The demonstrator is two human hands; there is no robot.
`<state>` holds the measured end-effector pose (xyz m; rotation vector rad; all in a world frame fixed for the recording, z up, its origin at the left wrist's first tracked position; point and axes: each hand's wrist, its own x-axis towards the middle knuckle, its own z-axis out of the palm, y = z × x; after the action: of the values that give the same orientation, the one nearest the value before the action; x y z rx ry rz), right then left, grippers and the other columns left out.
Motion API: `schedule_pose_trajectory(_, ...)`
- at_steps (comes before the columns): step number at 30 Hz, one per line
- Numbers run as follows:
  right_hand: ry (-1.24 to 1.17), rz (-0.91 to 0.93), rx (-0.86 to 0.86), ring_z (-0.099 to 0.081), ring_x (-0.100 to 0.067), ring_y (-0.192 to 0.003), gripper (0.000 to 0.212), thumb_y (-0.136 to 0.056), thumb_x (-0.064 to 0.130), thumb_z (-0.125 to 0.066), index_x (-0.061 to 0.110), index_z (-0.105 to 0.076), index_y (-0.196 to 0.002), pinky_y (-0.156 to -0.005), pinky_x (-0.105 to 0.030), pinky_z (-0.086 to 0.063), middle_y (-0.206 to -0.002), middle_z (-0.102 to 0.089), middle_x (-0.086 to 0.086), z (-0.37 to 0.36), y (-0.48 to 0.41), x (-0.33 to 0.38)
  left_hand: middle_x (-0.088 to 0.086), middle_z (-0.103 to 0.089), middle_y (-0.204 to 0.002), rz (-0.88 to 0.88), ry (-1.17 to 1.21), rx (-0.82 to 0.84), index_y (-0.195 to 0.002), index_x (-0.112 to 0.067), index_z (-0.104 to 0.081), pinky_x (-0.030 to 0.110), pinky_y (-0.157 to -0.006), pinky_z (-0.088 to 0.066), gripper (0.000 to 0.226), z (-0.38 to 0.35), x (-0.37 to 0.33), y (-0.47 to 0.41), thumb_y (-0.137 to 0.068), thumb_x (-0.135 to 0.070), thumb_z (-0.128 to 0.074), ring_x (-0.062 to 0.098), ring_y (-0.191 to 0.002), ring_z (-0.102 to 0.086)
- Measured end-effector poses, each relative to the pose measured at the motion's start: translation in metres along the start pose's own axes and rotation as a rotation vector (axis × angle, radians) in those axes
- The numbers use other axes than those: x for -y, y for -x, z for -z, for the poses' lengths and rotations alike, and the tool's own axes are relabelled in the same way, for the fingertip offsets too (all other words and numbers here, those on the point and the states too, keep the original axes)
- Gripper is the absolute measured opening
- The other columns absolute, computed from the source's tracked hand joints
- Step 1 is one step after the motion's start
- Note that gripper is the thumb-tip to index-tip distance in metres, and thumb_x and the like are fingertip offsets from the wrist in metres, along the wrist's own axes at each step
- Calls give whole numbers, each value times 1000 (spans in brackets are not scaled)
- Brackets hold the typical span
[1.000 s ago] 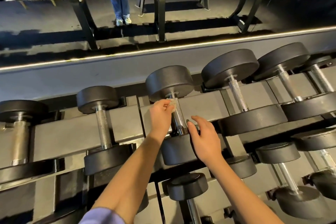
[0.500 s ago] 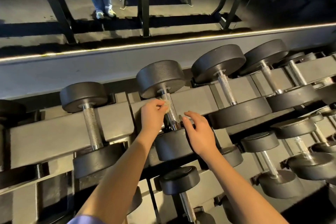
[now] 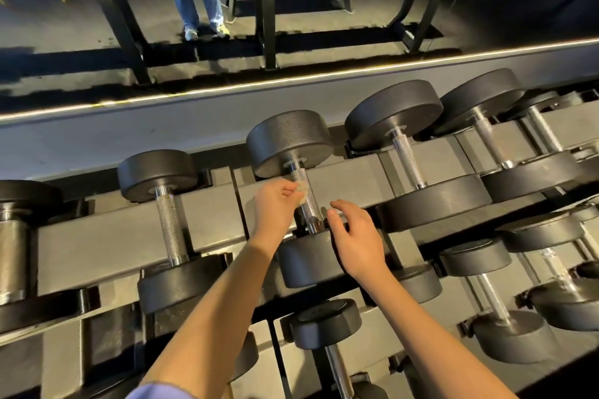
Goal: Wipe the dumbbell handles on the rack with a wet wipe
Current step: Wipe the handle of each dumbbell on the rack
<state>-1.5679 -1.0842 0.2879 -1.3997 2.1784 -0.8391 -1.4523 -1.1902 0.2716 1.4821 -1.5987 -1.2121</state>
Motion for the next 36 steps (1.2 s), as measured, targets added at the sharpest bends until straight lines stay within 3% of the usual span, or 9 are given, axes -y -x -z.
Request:
schedule_pose_trajectory(6,11,9,-5,-47,-12,-120,37,-98,38,-44,18,-58,-126,-90,-21,-32,-127,-58,3,-1,-1,-2,1,-64,-78,33,-216,265,-81,-10,-69,19,-69,-47,6,1,5,18,-79,-7,-74,13,-74,-60)
schedule_pose_trajectory(9,2,11,-6,-47,-12,-120,38,-98,39,-44,18,-58,-126,-91,-22,-33,-127,-58,3,-1,0,-2,-2,-64,-74,-12,-139,155,-82,-13,-69,23,-71,-50,5,2,-2,12,-82,-7,-69,9,-71,-60)
schedule_pose_trajectory(13,-27,18,-6,-47,-11,-120,38,-98,39,-44,18,-57,-127,-95,-24,-35,-127,-58,4,-2,0,-4,-4,-64,-74,32,-2,3,-87,-10,-68,10,-62,-47,7,-3,-7,2,-84,-3,-66,5,-67,-59)
schedule_pose_trajectory(16,-30,14,-7,-47,-11,-120,38,-98,39,-44,18,-58,-126,-95,-26,-35,-126,-59,4,-2,-1,-4,-6,-62,-78,48,-55,39,-90,-7,-68,4,-60,-42,6,-4,-3,13,-84,-6,-66,1,-69,-56)
schedule_pose_trajectory(20,-25,49,-7,-48,-14,-120,36,-98,36,-44,17,-59,-126,-97,-27,-36,-126,-60,2,-2,-1,-5,-5,-64,-76,50,-170,228,-88,-10,-71,15,-64,-43,10,6,3,18,-79,-11,-75,8,-73,-59)
schedule_pose_trajectory(24,-35,97,1,-51,-15,-118,34,-99,31,-46,19,-58,-128,-99,-32,-40,-127,-61,2,-3,-1,-6,5,-71,-86,39,-37,151,-99,-6,-71,12,-69,-49,18,6,-10,27,-81,-8,-73,11,-77,-65)
schedule_pose_trajectory(27,-153,149,47,-59,-10,-106,33,-98,30,-47,22,-60,-127,-91,-29,-47,-118,-66,5,1,-5,-4,12,-72,-93,23,95,153,-102,-2,-69,11,-72,-51,20,5,-25,30,-82,-3,-70,9,-76,-66)
schedule_pose_trajectory(31,-387,56,166,-61,-4,-86,22,-96,19,-52,20,-62,-116,-69,-8,-45,-95,-67,5,13,-23,12,9,-72,-99,-58,106,129,-103,-7,-71,18,-81,-52,18,7,-39,28,-85,-6,-68,11,-84,-67)
schedule_pose_trajectory(36,-410,4,60,-55,-3,-67,10,-93,12,-56,13,-65,-99,-57,-8,-41,-77,-62,4,14,-48,26,4,-58,-107,-274,-239,1,-115,-8,-67,22,-90,-45,26,13,-47,21,-89,-11,-63,14,-101,-56)
